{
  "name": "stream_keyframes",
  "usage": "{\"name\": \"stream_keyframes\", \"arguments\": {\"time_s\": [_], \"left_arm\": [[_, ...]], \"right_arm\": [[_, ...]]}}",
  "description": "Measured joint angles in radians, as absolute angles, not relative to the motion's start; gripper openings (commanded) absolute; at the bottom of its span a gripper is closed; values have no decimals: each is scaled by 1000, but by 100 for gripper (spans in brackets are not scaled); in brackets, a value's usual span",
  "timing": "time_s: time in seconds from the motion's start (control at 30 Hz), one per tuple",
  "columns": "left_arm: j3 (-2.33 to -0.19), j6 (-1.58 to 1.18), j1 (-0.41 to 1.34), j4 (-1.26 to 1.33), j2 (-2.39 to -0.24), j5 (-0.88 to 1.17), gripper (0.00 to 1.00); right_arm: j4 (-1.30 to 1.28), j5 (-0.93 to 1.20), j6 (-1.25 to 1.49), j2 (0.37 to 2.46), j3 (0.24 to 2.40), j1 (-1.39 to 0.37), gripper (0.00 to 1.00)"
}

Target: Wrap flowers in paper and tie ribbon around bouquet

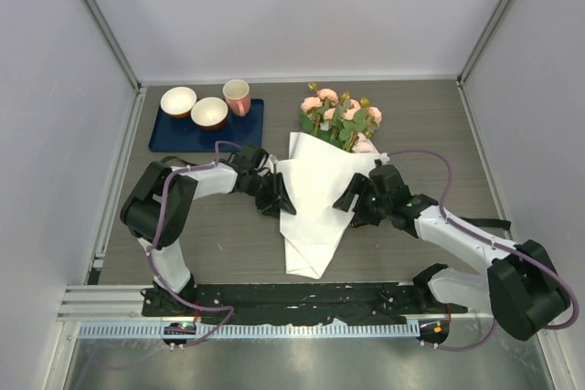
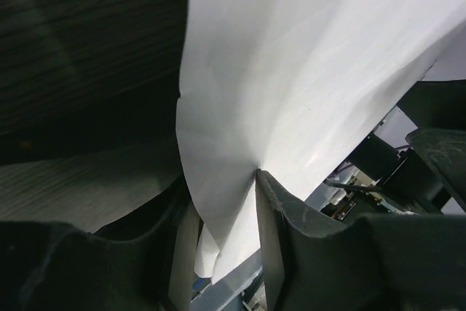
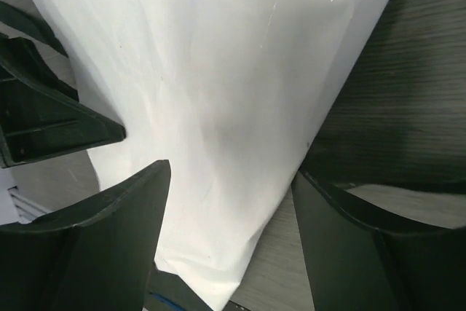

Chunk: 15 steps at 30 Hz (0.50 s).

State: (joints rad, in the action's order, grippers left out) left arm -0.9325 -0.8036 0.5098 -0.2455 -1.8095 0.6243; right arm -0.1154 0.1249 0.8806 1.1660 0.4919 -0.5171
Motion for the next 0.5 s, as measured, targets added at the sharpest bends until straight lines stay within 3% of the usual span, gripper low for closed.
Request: {"name": "stream_keyframes", "arguments": {"time_s": [0.27, 0.43, 0.5], "left_arm": [[-916, -781, 472, -274, -1694, 645, 48], [-879, -762, 355, -339, -1547, 674, 48], [-874, -749, 277, -389, -1477, 666, 52]], "right_arm": [[-537, -62, 826, 1021, 611, -438, 81], [-678, -129, 804, 969, 628, -73, 85], [-720, -173, 796, 988, 643, 90, 85]]}}
